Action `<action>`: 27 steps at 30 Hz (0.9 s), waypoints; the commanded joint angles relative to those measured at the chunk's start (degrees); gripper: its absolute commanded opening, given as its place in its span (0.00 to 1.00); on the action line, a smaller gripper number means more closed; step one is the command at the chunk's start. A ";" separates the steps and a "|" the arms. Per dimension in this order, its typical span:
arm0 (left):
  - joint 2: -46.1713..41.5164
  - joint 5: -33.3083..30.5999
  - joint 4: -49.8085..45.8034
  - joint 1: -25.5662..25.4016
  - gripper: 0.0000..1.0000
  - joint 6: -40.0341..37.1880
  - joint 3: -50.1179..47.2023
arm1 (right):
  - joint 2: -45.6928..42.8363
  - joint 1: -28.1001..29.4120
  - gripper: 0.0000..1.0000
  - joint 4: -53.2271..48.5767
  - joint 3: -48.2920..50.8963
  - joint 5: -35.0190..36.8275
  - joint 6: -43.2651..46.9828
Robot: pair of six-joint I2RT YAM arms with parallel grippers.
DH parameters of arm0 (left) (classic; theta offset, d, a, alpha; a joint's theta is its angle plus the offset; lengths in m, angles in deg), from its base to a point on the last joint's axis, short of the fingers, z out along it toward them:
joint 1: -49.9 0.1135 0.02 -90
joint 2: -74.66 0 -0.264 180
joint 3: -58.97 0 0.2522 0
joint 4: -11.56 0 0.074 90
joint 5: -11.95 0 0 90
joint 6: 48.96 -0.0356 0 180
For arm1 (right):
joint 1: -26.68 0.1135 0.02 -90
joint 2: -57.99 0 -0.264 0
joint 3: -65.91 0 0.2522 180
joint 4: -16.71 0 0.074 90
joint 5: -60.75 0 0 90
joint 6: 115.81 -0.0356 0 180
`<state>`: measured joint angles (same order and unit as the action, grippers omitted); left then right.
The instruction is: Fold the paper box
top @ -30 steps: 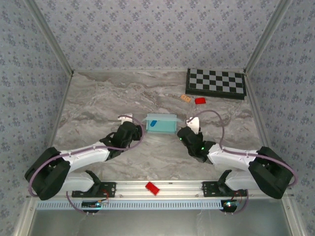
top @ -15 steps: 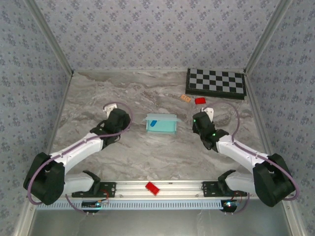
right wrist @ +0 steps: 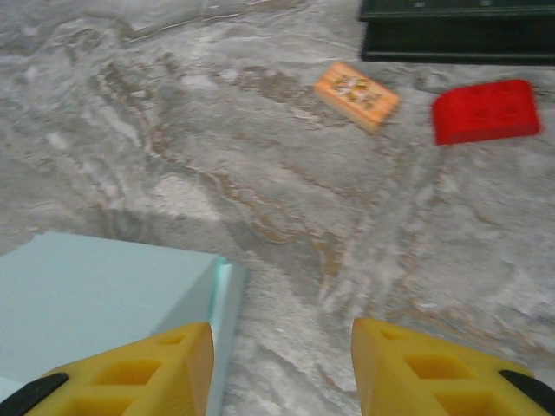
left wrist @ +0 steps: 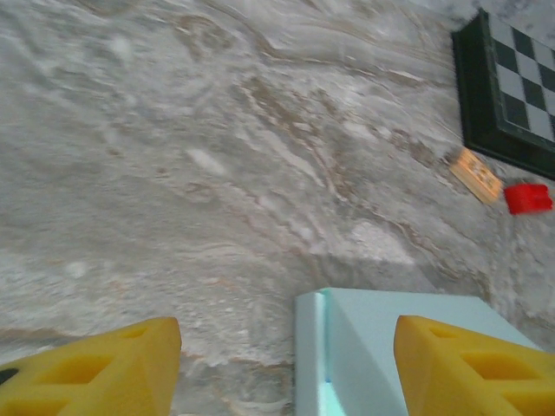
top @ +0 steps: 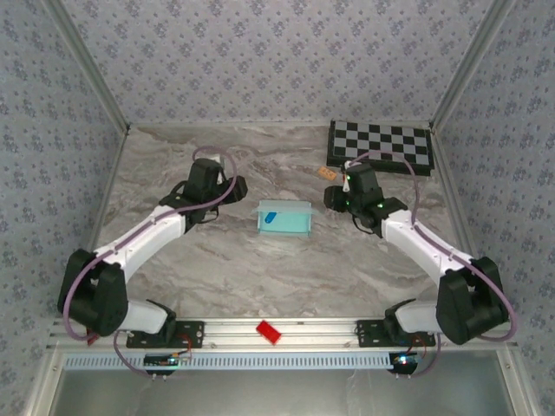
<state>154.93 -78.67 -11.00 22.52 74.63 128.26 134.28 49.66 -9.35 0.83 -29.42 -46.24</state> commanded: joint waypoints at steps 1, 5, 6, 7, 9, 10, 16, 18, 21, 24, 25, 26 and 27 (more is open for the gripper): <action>2.94 8.32 -0.78 0.28 0.65 -2.60 3.74 | 1.90 -0.22 0.47 -1.25 -3.07 -7.43 2.45; 5.98 12.22 -1.37 0.22 0.64 -3.17 5.41 | 3.54 -0.23 0.48 -0.80 -4.01 -11.70 2.92; 6.41 12.50 -1.57 0.20 0.64 -3.13 5.61 | 3.86 -0.22 0.48 -0.67 -4.21 -12.67 2.95; 7.02 12.97 -1.58 0.22 0.63 -3.00 5.67 | 4.44 -0.11 0.48 -0.76 -4.47 -13.67 2.93; 7.81 13.86 -1.57 0.20 0.63 -2.83 5.76 | 5.46 -0.04 0.49 -1.12 -4.93 -14.66 3.06; 8.19 14.46 -1.40 0.18 0.61 -2.82 5.86 | 6.03 0.07 0.49 -1.32 -5.18 -15.01 3.15; 10.68 17.51 -0.88 0.14 0.57 -2.22 5.64 | 8.68 0.23 0.50 -1.02 -5.64 -18.52 3.53; 11.41 18.25 -0.51 0.05 0.56 -1.99 5.33 | 9.45 0.31 0.50 -1.07 -5.74 -19.27 3.44; 12.11 18.64 -0.25 -0.03 0.55 -1.64 4.99 | 10.31 0.57 0.50 -1.04 -5.59 -19.49 3.45; 12.54 18.57 -0.25 -0.19 0.55 -1.63 4.78 | 10.86 0.74 0.49 -1.29 -5.39 -19.57 3.41; 12.62 18.56 -0.21 -0.31 0.55 -1.51 4.52 | 10.94 0.79 0.49 -1.33 -5.24 -19.44 3.38; 12.71 18.47 -0.25 -0.39 0.55 -1.50 4.40 | 11.11 0.82 0.50 -1.29 -5.00 -19.35 3.41; 12.81 18.38 -0.23 -0.39 0.54 -1.51 4.23 | 11.23 0.84 0.49 -1.13 -4.78 -19.35 3.36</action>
<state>167.26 -61.47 -11.44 22.46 73.03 132.28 144.47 50.21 -9.33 -2.97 -47.58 -43.75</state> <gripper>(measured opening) 0.546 0.495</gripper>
